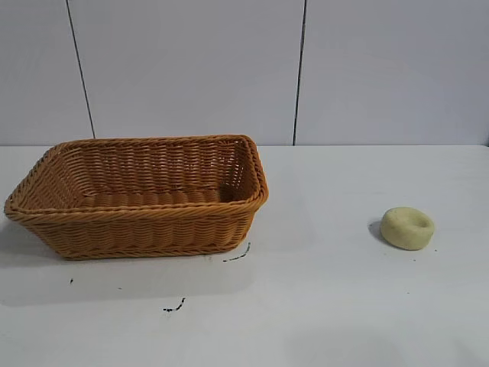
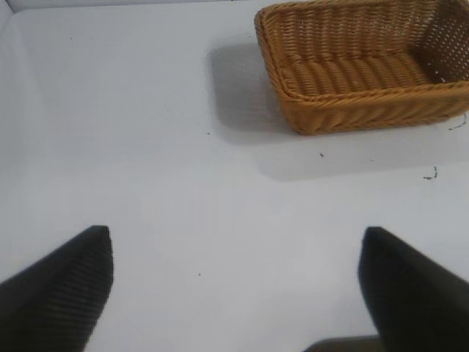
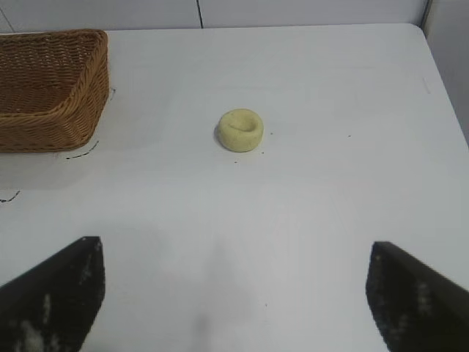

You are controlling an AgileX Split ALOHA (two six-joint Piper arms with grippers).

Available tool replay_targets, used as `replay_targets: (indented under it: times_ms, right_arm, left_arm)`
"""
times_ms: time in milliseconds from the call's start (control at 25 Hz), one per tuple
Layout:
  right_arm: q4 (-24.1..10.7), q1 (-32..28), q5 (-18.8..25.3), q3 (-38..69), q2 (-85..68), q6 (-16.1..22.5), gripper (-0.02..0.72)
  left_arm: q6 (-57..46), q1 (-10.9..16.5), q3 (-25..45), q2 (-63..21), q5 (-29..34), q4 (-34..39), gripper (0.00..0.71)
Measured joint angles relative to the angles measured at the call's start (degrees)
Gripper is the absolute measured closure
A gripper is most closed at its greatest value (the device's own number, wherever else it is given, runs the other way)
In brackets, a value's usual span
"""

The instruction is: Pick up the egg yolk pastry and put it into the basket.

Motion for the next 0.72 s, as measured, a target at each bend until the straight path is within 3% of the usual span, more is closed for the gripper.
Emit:
replay_targets:
  times_ms: [440,720]
  right_arm:
    - [-1.21,0.0,0.0,-0.93,1.48,0.0,0.008]
    - [-1.21,0.0,0.27,-8.72,22.7,1.78,0.008]
  left_arm:
    - [0.0,0.0,0.0,0.0,0.0,0.0,0.017]
    - [0.0,0.0,0.0,0.0,0.0,0.0,0.017]
